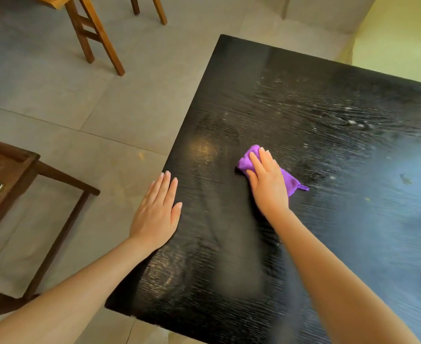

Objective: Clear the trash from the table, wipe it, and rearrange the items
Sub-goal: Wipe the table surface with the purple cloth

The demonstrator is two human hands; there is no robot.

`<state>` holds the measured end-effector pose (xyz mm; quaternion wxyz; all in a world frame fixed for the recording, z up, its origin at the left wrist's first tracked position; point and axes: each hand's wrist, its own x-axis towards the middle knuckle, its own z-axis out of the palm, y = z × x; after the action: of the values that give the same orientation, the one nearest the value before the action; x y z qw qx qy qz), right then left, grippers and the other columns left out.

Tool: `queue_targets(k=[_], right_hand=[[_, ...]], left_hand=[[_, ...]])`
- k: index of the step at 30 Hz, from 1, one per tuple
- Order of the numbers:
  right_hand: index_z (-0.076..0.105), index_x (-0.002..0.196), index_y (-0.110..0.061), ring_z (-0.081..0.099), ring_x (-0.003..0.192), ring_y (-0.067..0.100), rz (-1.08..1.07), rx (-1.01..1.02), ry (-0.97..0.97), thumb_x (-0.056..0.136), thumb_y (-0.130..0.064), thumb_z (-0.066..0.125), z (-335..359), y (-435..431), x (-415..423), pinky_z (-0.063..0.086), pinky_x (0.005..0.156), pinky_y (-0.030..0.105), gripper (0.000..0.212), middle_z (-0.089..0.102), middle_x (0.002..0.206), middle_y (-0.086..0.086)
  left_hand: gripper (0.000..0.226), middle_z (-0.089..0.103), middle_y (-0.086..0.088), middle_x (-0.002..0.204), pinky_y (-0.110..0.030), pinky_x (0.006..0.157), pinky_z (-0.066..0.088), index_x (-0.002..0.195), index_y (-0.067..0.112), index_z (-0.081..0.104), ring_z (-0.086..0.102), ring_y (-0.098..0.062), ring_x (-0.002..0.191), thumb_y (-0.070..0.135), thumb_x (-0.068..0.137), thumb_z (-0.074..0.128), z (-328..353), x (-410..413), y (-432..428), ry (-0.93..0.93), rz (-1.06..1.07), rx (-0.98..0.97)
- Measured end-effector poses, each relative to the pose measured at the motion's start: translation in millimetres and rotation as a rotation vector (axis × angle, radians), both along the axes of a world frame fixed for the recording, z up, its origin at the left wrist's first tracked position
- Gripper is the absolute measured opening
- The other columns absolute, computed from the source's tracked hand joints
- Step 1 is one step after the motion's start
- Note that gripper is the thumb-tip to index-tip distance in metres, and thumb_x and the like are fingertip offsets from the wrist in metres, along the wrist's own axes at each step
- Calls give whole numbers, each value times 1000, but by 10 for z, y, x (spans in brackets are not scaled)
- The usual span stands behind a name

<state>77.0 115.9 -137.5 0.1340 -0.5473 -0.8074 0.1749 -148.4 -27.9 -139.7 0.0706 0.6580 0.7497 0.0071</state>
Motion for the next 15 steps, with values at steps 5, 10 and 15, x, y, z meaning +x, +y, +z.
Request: queue_targets(k=[5, 10, 15], right_hand=[[49, 131, -7, 38, 135, 22, -54, -121, 223, 98, -18, 39, 154, -139, -112, 29, 112, 29, 37, 46, 144, 8], [63, 88, -18, 49, 76, 8, -258, -414, 632, 96, -21, 45, 670, -246, -292, 40, 71, 15, 20, 59, 82, -7], [59, 73, -13, 46, 69, 13, -71, -886, 666, 95, -27, 48, 866, -239, -388, 39, 63, 26, 28, 53, 72, -1]], left_hand=[[68, 22, -13, 156, -31, 117, 1, 146, 5, 25, 16, -24, 145, 45, 96, 2, 10, 18, -37, 28, -5, -26], [62, 26, -14, 155, -33, 116, 4, 145, 4, 29, 20, -25, 144, 41, 96, 17, 19, 0, -29, 33, 2, -24], [64, 27, -17, 154, -34, 117, 7, 144, 2, 31, 23, -27, 144, 42, 97, 14, 1, 0, -34, 28, -3, -40]])
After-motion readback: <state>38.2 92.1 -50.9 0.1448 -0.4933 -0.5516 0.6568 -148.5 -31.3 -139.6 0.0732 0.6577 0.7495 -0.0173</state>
